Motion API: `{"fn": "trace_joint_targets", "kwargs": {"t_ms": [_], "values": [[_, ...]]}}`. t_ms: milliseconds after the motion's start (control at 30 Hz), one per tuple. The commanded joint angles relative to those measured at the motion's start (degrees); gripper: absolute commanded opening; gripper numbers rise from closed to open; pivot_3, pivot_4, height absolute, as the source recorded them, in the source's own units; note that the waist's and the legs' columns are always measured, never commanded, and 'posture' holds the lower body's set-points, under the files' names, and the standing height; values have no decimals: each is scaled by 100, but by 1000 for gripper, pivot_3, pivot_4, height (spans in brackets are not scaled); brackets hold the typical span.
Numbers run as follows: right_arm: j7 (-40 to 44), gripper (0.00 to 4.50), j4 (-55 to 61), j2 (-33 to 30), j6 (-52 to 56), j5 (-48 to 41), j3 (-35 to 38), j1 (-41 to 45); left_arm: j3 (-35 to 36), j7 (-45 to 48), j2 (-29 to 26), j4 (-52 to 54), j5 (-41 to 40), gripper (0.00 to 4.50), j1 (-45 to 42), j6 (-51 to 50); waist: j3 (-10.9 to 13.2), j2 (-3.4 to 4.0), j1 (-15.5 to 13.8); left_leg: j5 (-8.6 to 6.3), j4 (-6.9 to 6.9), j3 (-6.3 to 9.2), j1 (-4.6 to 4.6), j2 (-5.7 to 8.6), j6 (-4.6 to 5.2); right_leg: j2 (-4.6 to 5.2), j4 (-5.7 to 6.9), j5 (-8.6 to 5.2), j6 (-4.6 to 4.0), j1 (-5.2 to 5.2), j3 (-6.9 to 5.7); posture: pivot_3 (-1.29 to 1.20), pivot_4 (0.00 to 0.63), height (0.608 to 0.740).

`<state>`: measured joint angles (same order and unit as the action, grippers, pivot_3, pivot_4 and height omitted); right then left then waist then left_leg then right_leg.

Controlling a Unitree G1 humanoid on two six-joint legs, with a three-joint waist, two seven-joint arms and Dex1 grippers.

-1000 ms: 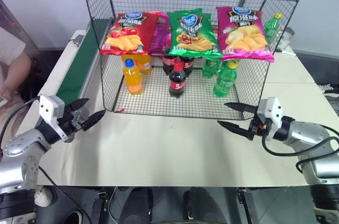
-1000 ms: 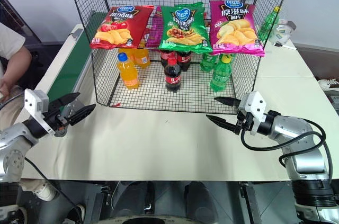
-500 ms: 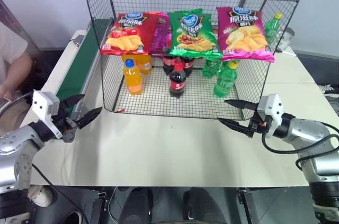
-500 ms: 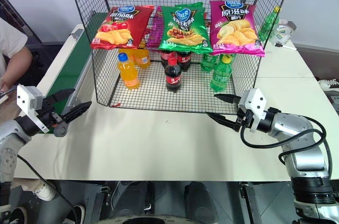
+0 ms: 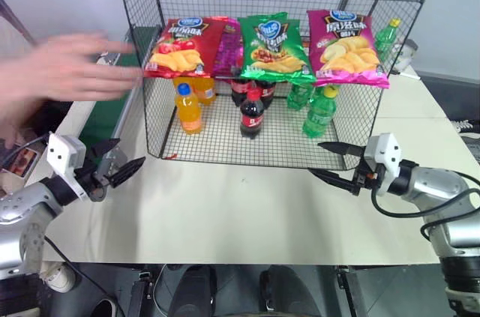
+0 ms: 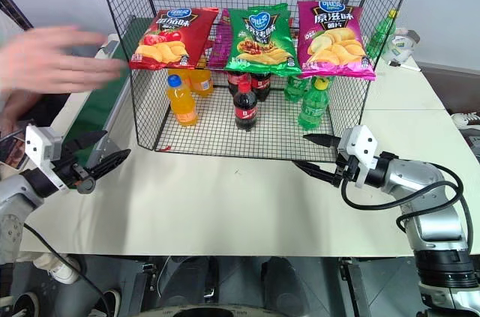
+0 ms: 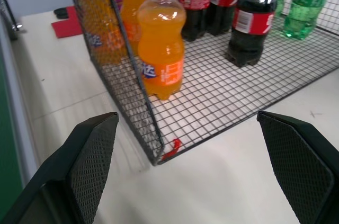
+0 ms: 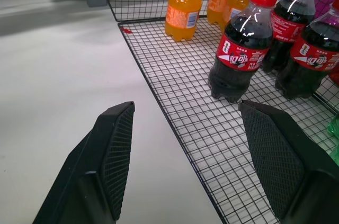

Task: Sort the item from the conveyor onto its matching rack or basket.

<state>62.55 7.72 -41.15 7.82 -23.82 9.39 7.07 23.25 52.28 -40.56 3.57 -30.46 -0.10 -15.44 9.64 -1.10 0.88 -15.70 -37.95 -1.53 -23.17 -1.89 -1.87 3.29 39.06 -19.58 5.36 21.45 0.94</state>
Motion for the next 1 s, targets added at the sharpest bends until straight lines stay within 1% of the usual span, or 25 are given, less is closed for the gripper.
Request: {"fn": "trace_joint_targets", "kwargs": {"t_ms": [33, 233, 567, 867, 1000], "values": [[-10, 3266, 196, -45, -16, -81, 36, -10, 17, -35, -72, 171, 7, 4500, -78, 17, 0, 0, -1, 0, 0, 0, 0, 0, 0, 0, 0, 0, 0, 0, 0, 0, 150, 739], [19, 3266, 247, -82, 98, -129, 49, -43, -152, 7, -41, 165, 109, 4500, -133, 81, 0, 0, -1, 0, 0, 0, 0, 0, 0, -1, 0, 0, 0, 0, 0, 0, 150, 739], [-66, 3266, 239, -29, 3, -10, 14, -33, -209, 20, -40, 108, 121, 4500, -250, 61, 0, 0, 2, 0, 0, 0, 0, 0, 0, -1, 0, 0, 0, 0, 0, 0, 150, 739], [-83, 3266, 125, -2, -91, 49, -66, 97, -259, -82, 68, 240, 128, 4500, -202, 46, 0, 0, 2, 0, 0, 0, 0, 0, 0, -1, 0, 0, 0, 0, 0, 0, 150, 739], [-88, 3266, 159, -13, -64, 28, -136, 145, -259, -98, 76, 403, 62, 4500, -49, -46, 0, 0, 1, 0, 0, 0, 0, 0, 0, -1, 0, 0, 0, 0, 0, 0, 150, 739]]}}
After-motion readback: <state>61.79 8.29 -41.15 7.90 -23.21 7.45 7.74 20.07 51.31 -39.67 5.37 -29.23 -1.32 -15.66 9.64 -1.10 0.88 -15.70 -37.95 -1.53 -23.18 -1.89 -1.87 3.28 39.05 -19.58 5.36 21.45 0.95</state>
